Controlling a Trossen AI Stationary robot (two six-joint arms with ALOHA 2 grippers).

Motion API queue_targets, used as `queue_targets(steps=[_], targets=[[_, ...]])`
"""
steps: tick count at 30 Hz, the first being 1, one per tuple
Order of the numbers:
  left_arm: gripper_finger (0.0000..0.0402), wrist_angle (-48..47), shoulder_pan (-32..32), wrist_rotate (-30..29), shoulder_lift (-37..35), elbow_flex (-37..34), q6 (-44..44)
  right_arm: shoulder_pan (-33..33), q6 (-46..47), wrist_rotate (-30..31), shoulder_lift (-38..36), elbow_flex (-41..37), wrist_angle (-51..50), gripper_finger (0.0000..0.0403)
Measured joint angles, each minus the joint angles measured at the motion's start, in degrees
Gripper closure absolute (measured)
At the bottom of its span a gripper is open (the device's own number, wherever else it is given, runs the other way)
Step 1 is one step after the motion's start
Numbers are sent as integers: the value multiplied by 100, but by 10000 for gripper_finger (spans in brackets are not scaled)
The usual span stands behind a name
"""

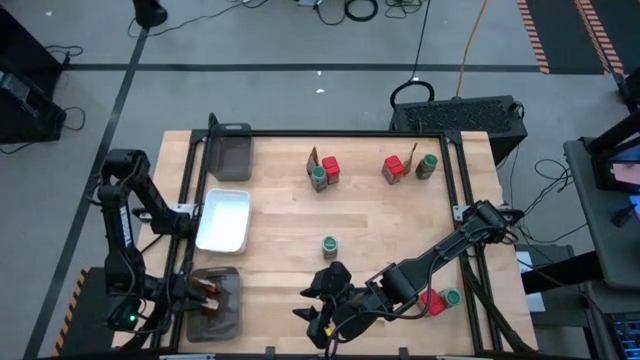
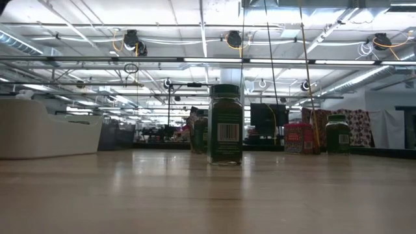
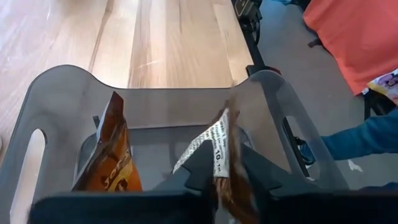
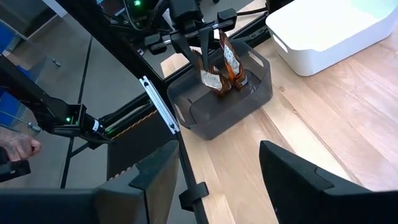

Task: Sort spices by type
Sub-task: Put the orange seasoning bag into the bottom black bin

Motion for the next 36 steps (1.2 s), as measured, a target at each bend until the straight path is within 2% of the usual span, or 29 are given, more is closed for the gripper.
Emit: queue_targets(steps=[6, 11, 19, 26, 31, 36], targets=[[254, -67, -2, 52, -4, 156, 53, 0, -76, 2, 0, 0, -1, 195], [220, -98, 7, 184, -102, 373, 323, 0, -132, 2, -2, 0, -5, 195], [217, -89, 197, 155, -442, 835, 975, 0, -230, 2, -4, 0, -4, 195], [217, -207, 570, 252, -1050, 1308, 2133, 2, -248, 2, -4, 0, -10, 195], [217, -181, 1120, 202, -1540, 1654, 2935, -24, -49, 1, -4, 0, -115, 195], [217, -191, 2028, 157, -1933, 1867, 3594, -205, 122, 61, -5, 2, -527, 195]])
